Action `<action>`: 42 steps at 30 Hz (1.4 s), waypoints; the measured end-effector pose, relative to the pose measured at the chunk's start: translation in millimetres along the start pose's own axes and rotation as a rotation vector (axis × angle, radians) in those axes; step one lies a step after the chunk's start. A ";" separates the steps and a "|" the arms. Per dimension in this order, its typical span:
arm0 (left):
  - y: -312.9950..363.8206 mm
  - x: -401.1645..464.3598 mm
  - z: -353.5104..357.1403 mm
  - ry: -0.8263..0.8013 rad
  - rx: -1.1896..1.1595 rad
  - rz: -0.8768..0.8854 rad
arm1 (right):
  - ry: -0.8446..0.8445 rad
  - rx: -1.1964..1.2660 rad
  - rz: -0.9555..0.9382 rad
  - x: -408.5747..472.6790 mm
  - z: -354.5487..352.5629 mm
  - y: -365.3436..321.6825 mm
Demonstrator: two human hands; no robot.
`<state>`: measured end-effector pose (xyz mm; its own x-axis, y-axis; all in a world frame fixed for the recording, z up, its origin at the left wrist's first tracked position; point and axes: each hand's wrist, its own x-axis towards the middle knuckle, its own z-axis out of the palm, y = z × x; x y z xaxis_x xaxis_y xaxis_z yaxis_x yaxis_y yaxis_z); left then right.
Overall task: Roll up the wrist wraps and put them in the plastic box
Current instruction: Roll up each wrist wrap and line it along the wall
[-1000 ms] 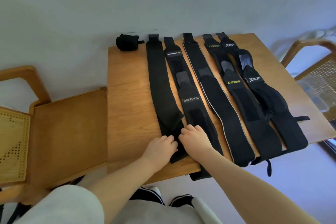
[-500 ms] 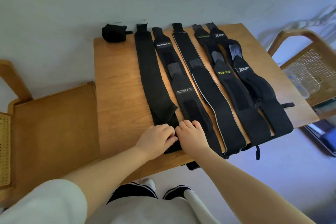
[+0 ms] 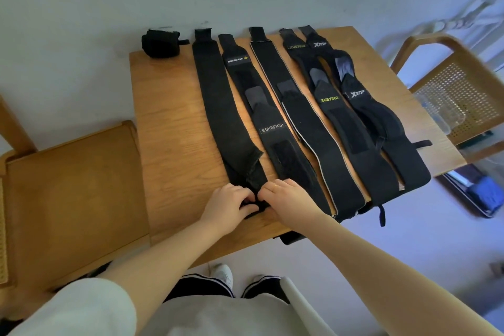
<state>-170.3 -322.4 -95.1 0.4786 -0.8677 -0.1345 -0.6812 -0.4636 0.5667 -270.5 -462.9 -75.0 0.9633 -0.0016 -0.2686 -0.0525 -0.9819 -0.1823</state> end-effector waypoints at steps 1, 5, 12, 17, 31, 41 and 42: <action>0.6 2.1 -3.3 -0.012 -0.041 -0.045 | -0.013 0.013 0.018 5.0 -3.3 -0.1; -2.5 5.5 -14.0 -0.066 -0.064 -0.087 | -0.052 0.177 0.161 20.8 -14.1 -0.4; -11.9 8.2 -12.3 -0.025 0.103 -0.028 | 0.157 0.177 0.288 26.6 -2.8 -11.0; -11.2 18.2 -20.6 -0.107 0.030 -0.123 | 0.230 -0.132 0.108 14.1 7.1 -7.5; -5.8 69.5 -34.5 -0.108 0.175 -0.046 | 0.007 -0.143 -0.102 33.5 -14.1 17.6; -13.7 68.9 -45.7 -0.204 0.113 -0.039 | -0.001 -0.169 -0.184 40.2 -19.3 21.1; -13.5 68.9 -44.6 -0.208 0.094 -0.053 | 0.000 -0.173 -0.195 39.2 -18.9 20.0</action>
<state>-103.4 -367.9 -75.8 0.3970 -0.8554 -0.3327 -0.7113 -0.5158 0.4775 -228.7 -486.2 -71.3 0.9506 0.1911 -0.2445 0.1804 -0.9814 -0.0657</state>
